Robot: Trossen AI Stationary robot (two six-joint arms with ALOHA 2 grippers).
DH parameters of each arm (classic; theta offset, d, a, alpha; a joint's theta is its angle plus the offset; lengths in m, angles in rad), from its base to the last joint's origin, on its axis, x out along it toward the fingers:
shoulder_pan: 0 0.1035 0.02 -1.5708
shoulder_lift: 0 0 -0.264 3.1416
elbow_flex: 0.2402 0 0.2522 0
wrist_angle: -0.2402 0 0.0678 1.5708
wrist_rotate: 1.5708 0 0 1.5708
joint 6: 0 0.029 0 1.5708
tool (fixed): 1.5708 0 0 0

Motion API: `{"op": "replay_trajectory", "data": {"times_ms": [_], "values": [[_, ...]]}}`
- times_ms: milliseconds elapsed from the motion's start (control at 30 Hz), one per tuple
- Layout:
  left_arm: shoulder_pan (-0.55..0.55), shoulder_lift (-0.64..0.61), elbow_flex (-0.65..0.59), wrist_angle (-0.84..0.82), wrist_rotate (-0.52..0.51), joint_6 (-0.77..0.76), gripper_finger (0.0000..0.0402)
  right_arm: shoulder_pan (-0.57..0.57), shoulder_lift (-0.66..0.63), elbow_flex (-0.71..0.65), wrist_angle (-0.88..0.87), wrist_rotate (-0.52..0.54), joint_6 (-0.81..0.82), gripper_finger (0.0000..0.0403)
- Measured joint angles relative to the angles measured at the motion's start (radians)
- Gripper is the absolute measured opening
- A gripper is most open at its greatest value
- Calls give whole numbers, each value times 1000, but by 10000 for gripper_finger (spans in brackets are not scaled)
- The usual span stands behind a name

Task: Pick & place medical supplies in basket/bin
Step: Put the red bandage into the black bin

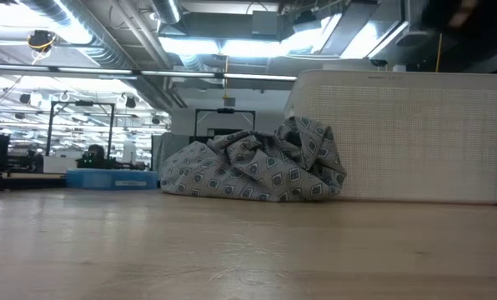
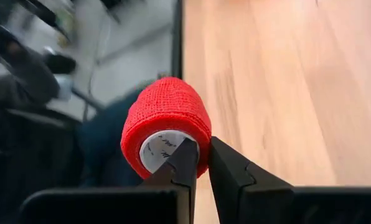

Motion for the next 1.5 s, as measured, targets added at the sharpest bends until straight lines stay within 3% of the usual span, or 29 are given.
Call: {"op": "replay_trajectory", "data": {"times_ms": [133,300,533,733,1033,1500], "values": [[6,0,0,0,36,1,192,23,19,167,-322,-74,138,34],[5,0,0,-7,46,5,192,55,81,314,-573,-164,299,34],[7,0,0,-26,46,18,192,118,226,371,-730,-378,518,34],[12,0,0,-24,46,19,189,150,338,371,-848,-502,560,34],[25,0,0,-22,49,14,188,155,372,337,-916,-423,536,34],[26,0,0,-23,73,-5,185,159,372,262,-893,-471,566,36]]}}
